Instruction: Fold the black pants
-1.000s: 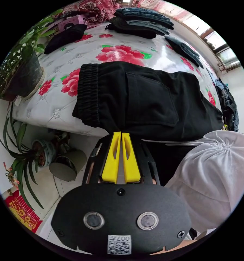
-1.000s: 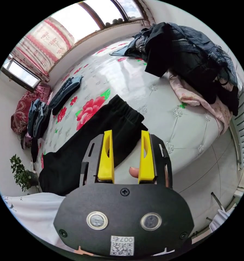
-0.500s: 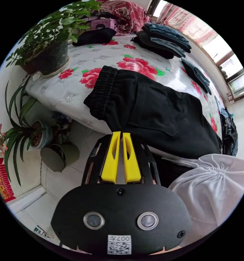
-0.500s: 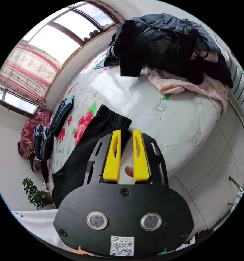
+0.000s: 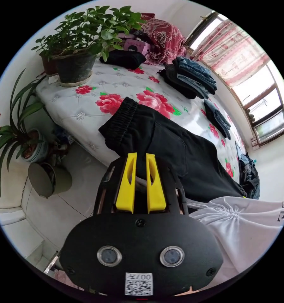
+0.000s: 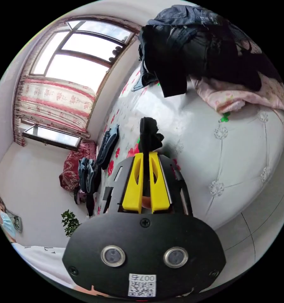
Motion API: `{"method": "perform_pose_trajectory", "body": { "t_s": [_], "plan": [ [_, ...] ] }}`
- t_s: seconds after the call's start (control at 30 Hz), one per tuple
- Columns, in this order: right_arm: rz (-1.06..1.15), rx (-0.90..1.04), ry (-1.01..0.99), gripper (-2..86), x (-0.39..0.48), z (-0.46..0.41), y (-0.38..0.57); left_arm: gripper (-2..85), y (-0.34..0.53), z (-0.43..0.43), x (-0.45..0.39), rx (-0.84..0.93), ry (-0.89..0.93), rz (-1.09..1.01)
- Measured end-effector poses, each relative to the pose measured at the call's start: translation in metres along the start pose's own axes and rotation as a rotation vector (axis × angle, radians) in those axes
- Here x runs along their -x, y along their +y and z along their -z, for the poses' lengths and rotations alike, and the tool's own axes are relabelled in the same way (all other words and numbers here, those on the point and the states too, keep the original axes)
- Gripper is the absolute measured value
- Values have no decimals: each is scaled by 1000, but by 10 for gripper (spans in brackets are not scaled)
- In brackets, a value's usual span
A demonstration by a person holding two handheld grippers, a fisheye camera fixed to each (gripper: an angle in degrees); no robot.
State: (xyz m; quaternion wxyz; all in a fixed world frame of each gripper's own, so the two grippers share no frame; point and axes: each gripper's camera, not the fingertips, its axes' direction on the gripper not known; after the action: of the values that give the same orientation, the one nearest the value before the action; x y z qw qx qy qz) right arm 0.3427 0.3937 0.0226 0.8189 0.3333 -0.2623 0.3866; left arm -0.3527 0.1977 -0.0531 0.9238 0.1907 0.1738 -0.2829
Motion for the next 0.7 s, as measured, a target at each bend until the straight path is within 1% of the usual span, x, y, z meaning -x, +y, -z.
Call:
{"method": "perform_pose_trajectory", "body": {
  "t_s": [0.03, 0.07, 0.1, 0.17, 0.23, 0.3, 0.33, 0.37, 0.4, 0.43, 0.47, 0.5, 0.57, 0.63, 0.67, 0.7],
  "plan": [
    [18, -77, 25, 49, 0, 16, -7, 44, 0, -16, -7, 36, 27, -17],
    [-29, -133, 56, 53, -10, 27, -13, 29, 2, -35, -17, 99, 54, -39],
    [-86, -151, 87, 56, -19, 30, -15, 18, 3, -43, -22, 124, 68, -53],
    [-275, -133, 284, 68, -53, 32, -16, -1, 9, -57, -47, 126, 90, -109],
    [-346, -134, 382, 77, -59, 36, -11, -3, 12, -53, -60, 118, 73, -144],
    [-251, -225, 455, 79, -34, 40, -2, -1, 14, -39, -63, 96, 66, -173],
    [-111, -237, 515, 78, -6, 31, 1, 1, 14, -26, -61, 74, 68, -176],
    [56, -181, 522, 76, 24, 11, 2, 4, 14, -15, -55, 55, 66, -167],
    [140, -144, 507, 74, 40, -3, 3, 6, 14, -10, -52, 45, 65, -159],
    [300, -50, 428, 72, 72, -33, 5, 12, 12, -2, -46, 25, 70, -141],
    [441, 89, 289, 70, 102, -68, 8, 21, 9, 3, -40, 13, 76, -123],
    [495, 168, 213, 70, 116, -87, 9, 27, 7, 3, -37, 12, 79, -113],
    [632, 439, -16, 68, 172, -164, 20, 57, -1, -4, -29, 21, 102, -63],
    [722, 573, -86, 67, 211, -218, 34, 82, -7, -11, -28, 28, 88, -15],
    [789, 662, -109, 67, 236, -253, 46, 92, -10, -16, -31, 36, 94, -4],
    [824, 711, -112, 68, 248, -271, 53, 93, -11, -17, -33, 35, 96, -7]
  ]
}}
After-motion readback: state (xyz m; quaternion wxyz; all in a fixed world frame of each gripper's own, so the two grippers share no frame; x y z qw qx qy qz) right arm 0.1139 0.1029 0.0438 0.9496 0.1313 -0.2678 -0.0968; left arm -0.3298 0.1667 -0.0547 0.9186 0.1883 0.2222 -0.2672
